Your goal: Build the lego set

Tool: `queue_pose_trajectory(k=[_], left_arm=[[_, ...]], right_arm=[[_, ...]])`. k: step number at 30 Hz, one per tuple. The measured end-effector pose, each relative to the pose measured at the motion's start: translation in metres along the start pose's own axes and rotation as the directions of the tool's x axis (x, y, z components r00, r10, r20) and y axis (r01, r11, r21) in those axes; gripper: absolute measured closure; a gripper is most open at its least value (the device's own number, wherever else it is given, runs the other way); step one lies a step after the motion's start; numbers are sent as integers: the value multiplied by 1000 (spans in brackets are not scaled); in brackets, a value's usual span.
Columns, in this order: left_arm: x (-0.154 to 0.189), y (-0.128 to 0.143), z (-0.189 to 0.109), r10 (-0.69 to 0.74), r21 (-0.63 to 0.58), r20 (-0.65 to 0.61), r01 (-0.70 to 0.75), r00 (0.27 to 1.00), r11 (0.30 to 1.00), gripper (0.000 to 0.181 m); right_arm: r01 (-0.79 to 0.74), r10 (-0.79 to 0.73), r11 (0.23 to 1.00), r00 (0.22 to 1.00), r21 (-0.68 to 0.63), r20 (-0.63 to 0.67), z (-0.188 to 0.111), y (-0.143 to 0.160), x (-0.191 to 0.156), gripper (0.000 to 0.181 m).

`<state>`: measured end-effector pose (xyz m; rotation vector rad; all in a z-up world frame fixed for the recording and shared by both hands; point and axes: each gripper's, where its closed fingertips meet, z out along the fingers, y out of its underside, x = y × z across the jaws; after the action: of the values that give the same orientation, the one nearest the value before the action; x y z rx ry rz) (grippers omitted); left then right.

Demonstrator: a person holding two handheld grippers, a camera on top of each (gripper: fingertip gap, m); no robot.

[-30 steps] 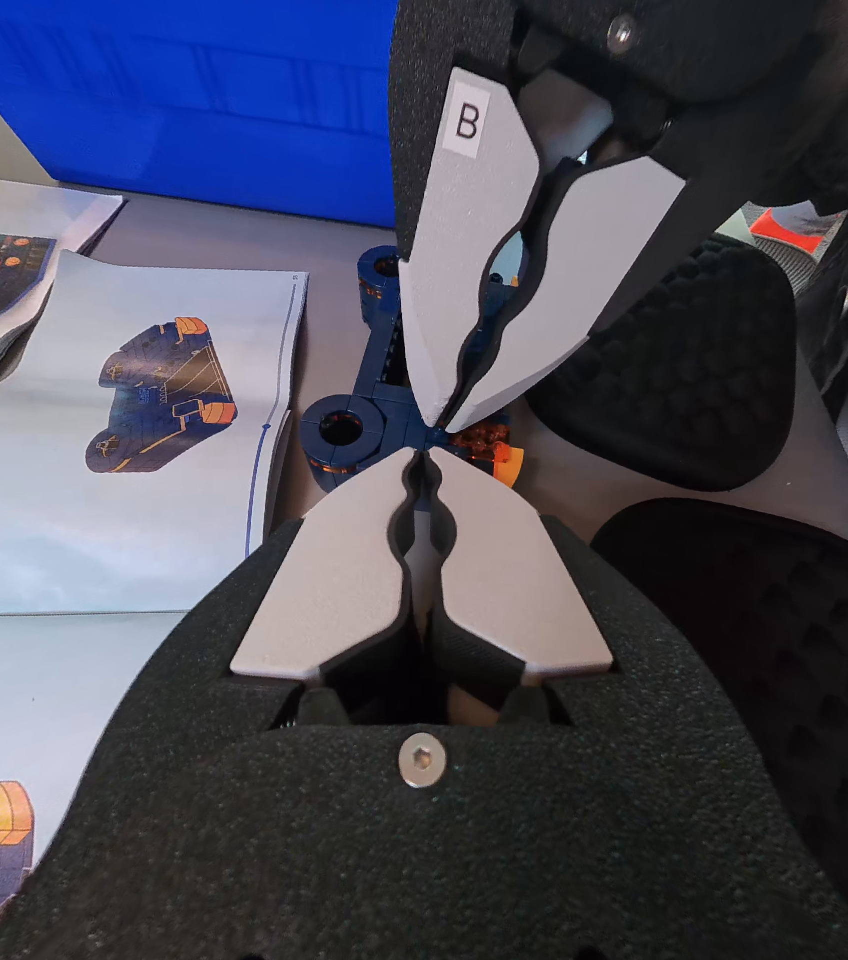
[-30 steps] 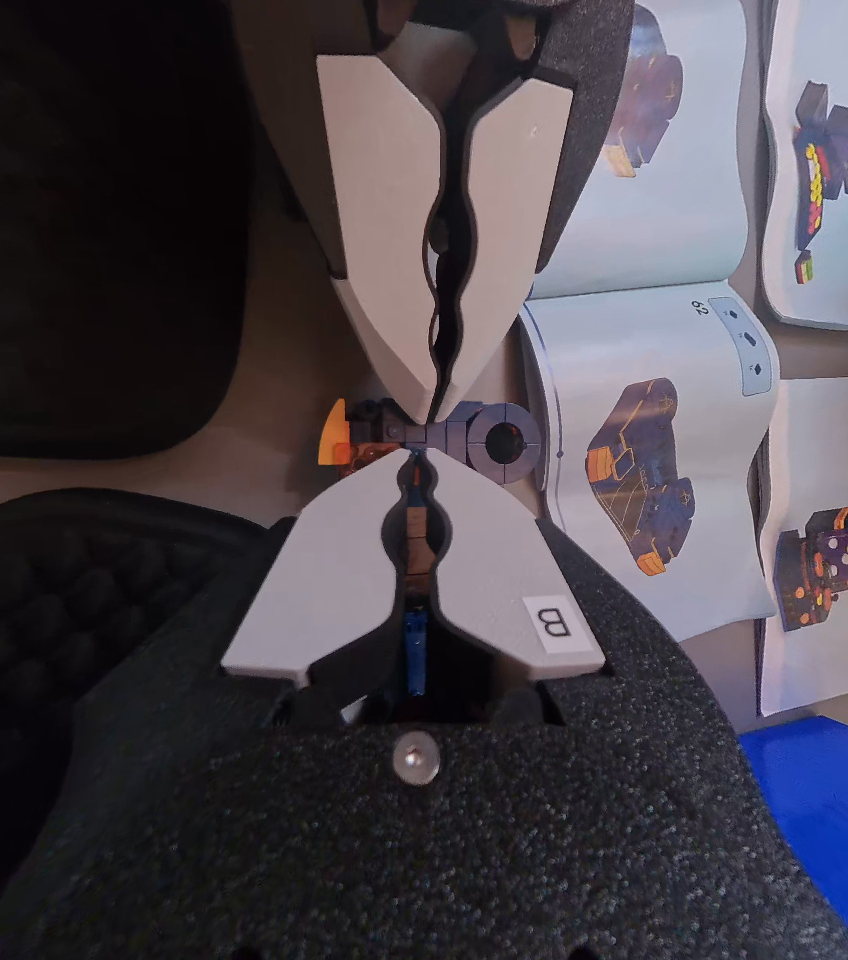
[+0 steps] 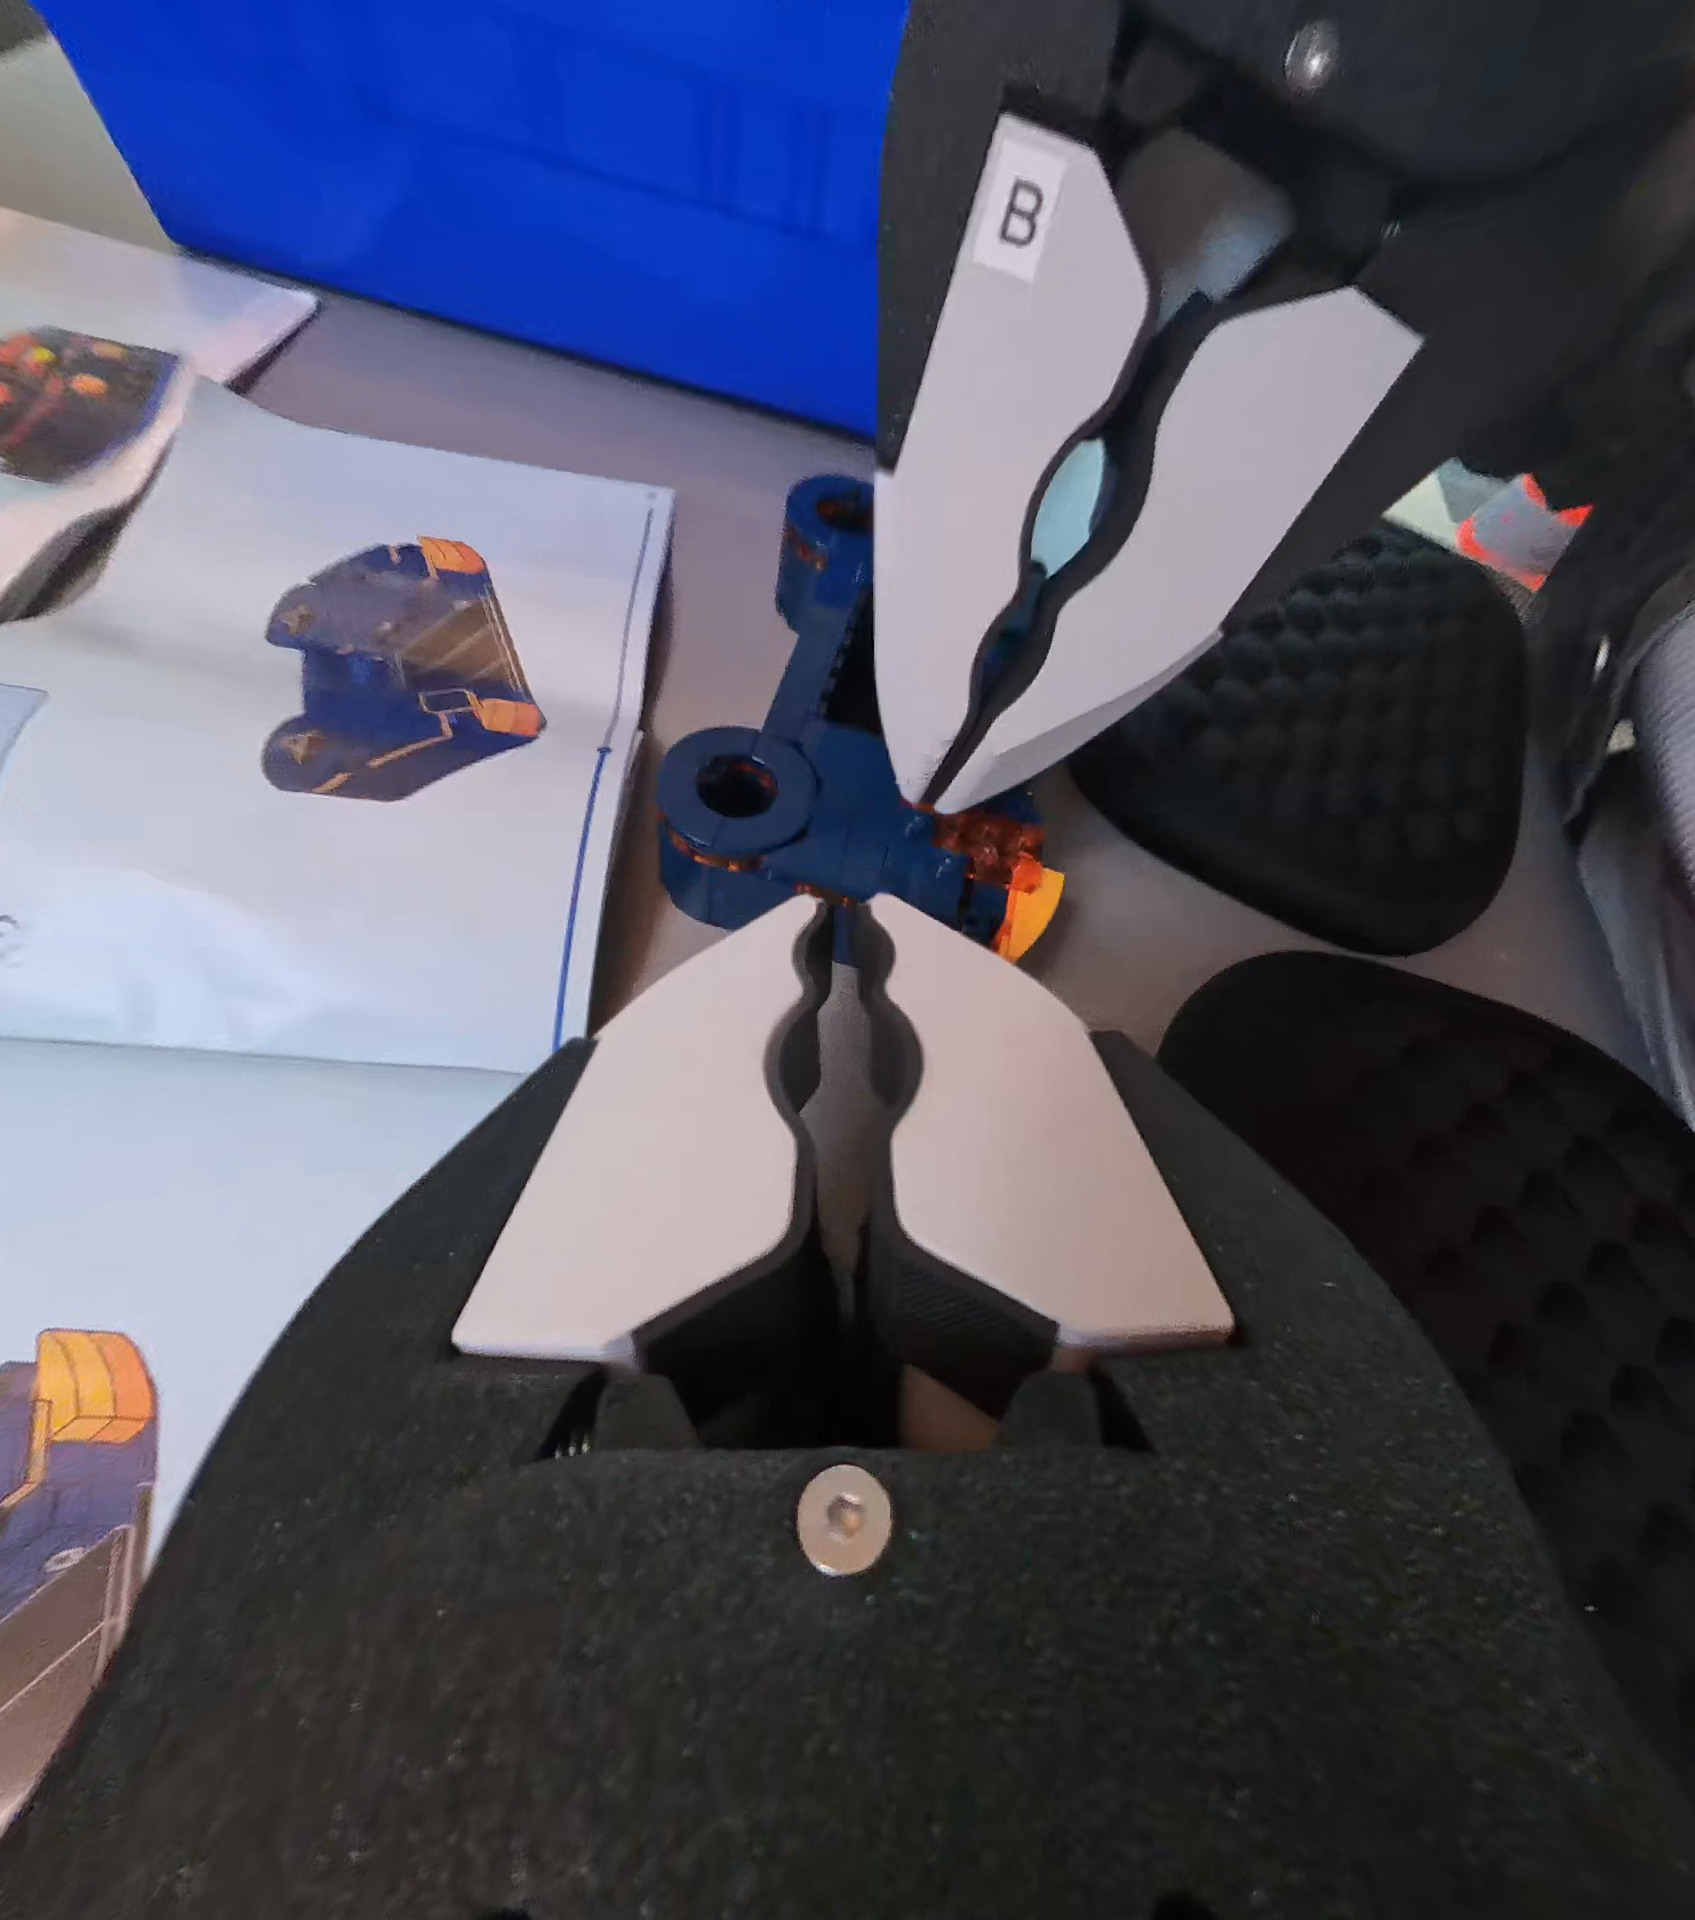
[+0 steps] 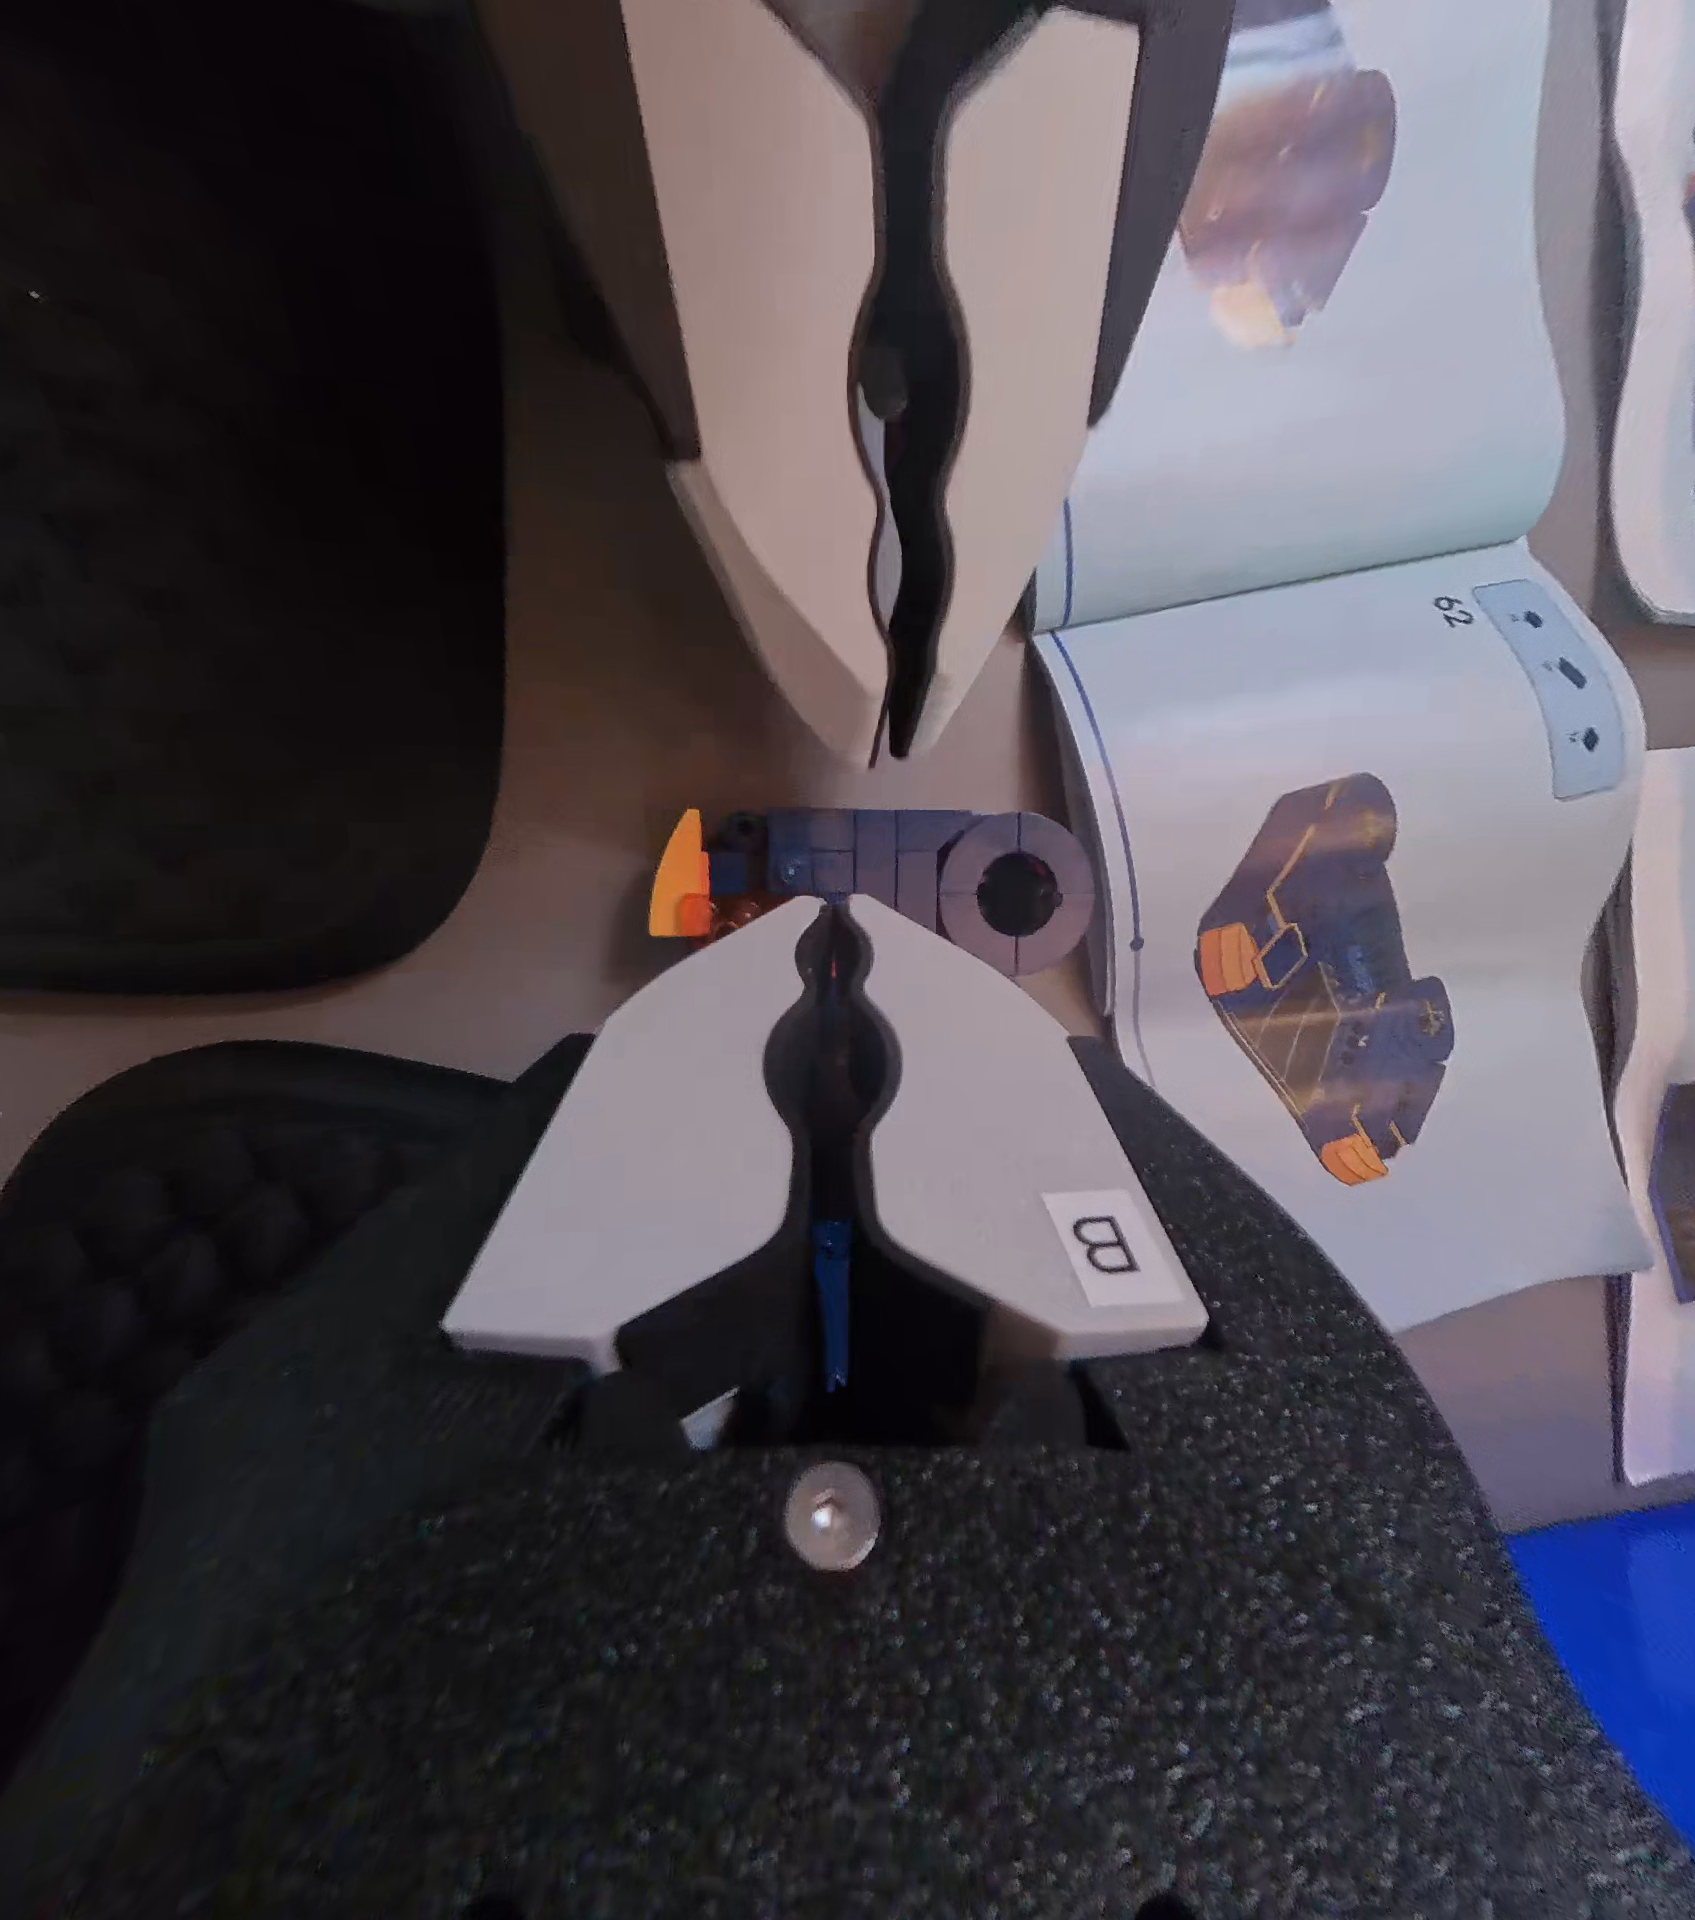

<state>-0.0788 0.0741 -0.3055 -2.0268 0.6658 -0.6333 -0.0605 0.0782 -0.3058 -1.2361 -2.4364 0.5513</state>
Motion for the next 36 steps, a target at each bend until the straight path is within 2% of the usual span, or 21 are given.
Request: queue_pose_trajectory(k=[5,11,13,17,28,30,32,36], left_arm=[[4,10,9,13,-86,-17,-15,1000,996,178],[4,11,10,12,-92,-12,-13,1000,996,179],[4,11,10,15,-94,-12,-16,1000,995,179],[5,11,10,18,-93,-15,-20,1000,995,179],[9,15,13,38,-122,-25,-40,999,992,180],[10,16,14,47,-131,-24,-49,999,990,180],[11,15,13,50,-124,-27,-53,998,991,180],[14,12,9,31,-92,-55,-36,998,995,179]], right_arm=[[-5,6,999,1000,-41,15,4,4,1,181],[-22,24,998,999,-55,39,2,4,0,181],[-32,32,999,999,-18,31,0,-3,3,181],[-28,31,999,998,-38,62,8,-3,0,181],[-10,11,1000,999,-19,49,6,-2,-2,181],[-52,52,998,999,37,-6,-4,-9,7,181],[-109,126,979,987,171,-97,-31,-22,23,181],[-186,321,847,925,498,-201,-107,-36,49,181]])
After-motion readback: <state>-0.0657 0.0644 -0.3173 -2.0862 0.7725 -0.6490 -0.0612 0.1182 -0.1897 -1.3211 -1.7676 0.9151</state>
